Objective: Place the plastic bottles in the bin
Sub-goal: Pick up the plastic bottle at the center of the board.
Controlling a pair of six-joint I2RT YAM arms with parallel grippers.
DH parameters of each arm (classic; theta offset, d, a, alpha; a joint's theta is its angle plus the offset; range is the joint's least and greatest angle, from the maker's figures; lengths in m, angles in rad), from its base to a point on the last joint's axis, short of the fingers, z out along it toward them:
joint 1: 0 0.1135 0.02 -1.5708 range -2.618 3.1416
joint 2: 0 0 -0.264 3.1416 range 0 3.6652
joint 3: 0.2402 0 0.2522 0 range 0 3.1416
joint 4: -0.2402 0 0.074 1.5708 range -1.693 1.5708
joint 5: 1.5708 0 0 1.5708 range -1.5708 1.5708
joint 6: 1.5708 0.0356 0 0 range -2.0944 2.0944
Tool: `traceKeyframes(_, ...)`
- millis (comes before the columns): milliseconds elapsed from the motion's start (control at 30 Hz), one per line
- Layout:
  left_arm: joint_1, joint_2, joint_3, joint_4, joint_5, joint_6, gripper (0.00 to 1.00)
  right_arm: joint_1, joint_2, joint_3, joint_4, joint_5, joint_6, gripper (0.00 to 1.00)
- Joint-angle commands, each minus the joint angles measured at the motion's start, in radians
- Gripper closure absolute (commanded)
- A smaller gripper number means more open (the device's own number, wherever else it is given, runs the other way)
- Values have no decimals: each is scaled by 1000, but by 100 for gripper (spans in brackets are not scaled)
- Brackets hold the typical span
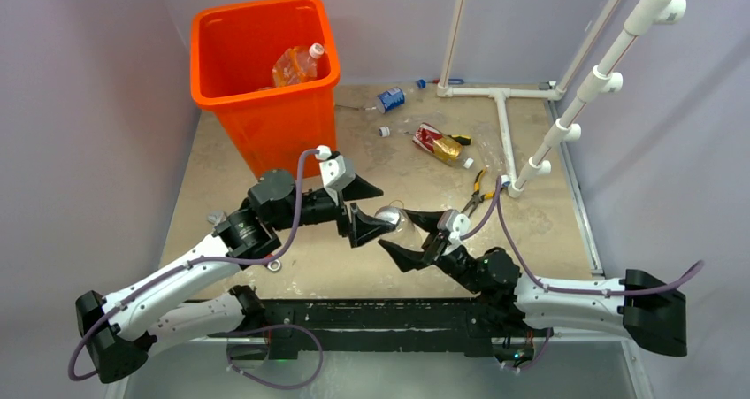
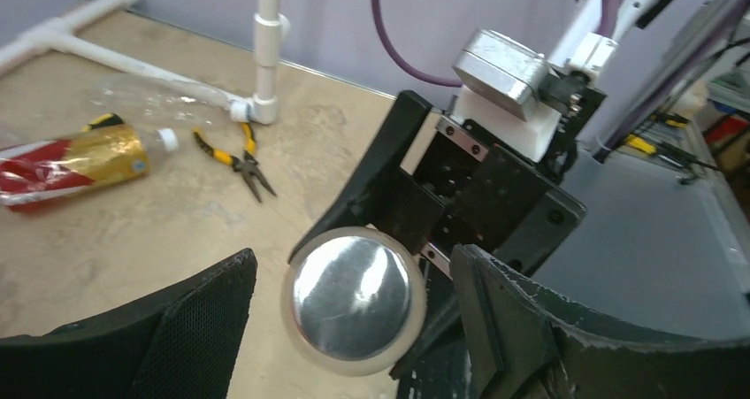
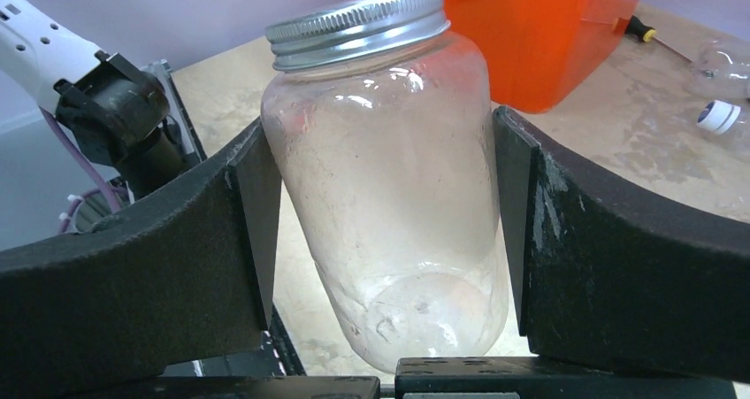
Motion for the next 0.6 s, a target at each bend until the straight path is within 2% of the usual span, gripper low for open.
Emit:
traceKeyframes(0, 1, -6, 16, 46, 165, -88, 18, 2, 1, 9, 95, -21, -66, 67)
traceKeyframes(167, 41, 49, 19, 108, 252, -197, 19, 3, -33, 21, 40, -9, -67, 69)
traceKeyframes(300, 80, 73, -14, 224, 327, -306, 17, 3, -69, 17, 7, 13, -61, 67)
traceKeyframes(567, 98, 46, 4, 112, 159, -184, 14, 3, -87, 11, -14, 8, -37, 66)
